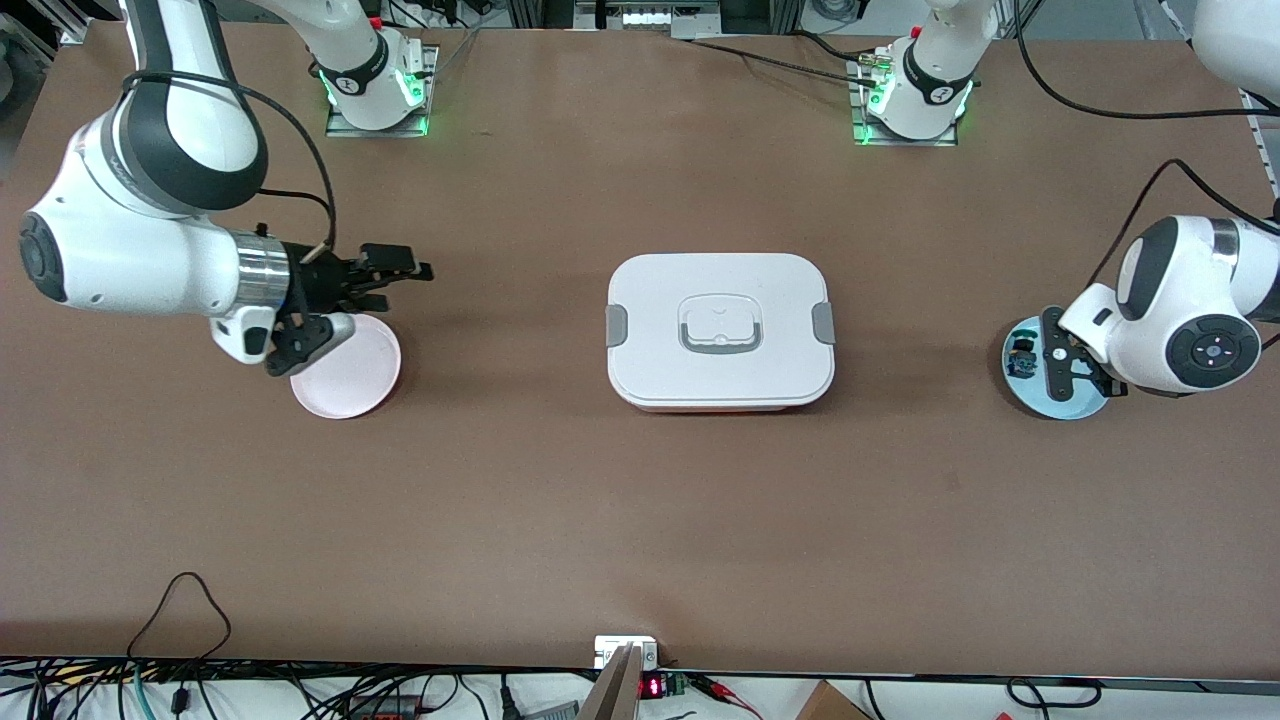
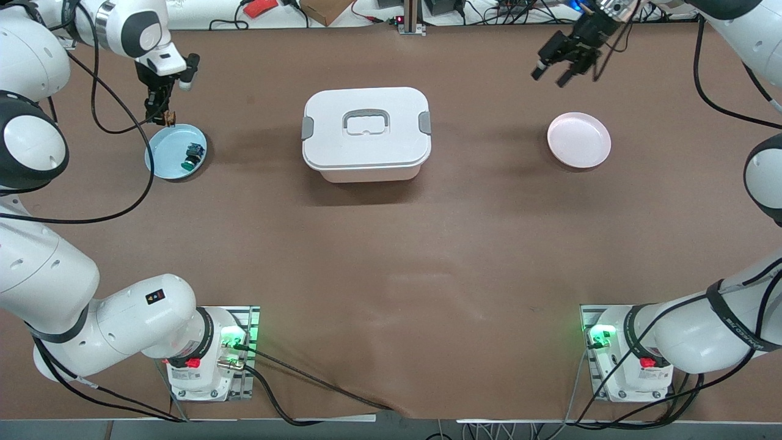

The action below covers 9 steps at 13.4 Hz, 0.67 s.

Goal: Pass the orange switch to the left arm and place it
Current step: 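Lower the switch into the blue plate while the right gripper returns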

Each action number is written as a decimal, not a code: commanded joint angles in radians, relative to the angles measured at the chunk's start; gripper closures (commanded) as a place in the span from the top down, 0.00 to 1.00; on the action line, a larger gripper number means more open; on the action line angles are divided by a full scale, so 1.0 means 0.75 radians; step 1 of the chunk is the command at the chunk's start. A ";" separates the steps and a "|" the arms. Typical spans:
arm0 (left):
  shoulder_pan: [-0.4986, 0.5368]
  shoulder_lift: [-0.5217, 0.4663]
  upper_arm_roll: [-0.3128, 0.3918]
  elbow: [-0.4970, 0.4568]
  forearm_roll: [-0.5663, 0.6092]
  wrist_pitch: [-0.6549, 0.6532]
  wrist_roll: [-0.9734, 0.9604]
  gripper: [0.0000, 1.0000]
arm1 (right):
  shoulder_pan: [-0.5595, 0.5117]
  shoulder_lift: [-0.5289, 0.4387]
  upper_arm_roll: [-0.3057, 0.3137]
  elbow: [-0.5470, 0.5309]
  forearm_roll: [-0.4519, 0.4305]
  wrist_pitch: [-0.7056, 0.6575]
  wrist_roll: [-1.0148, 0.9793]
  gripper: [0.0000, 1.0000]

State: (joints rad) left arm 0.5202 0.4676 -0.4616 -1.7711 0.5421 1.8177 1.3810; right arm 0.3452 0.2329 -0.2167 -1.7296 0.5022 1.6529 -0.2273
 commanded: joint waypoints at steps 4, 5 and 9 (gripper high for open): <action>0.180 0.160 -0.025 -0.031 0.036 0.208 0.212 0.18 | -0.031 -0.041 0.009 0.121 -0.552 -0.126 0.199 1.00; 0.190 0.160 -0.023 -0.062 0.036 0.259 0.214 0.20 | -0.031 -0.045 0.011 0.160 -0.646 -0.126 0.193 1.00; 0.255 0.166 -0.023 -0.146 0.036 0.425 0.218 0.27 | -0.142 -0.061 0.027 0.289 -0.884 -0.065 0.170 1.00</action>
State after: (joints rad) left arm 0.6844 0.6087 -0.4606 -1.8481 0.5474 2.0961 1.5220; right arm 0.3147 0.1916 -0.2178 -1.5630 -0.1235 1.5914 -0.1057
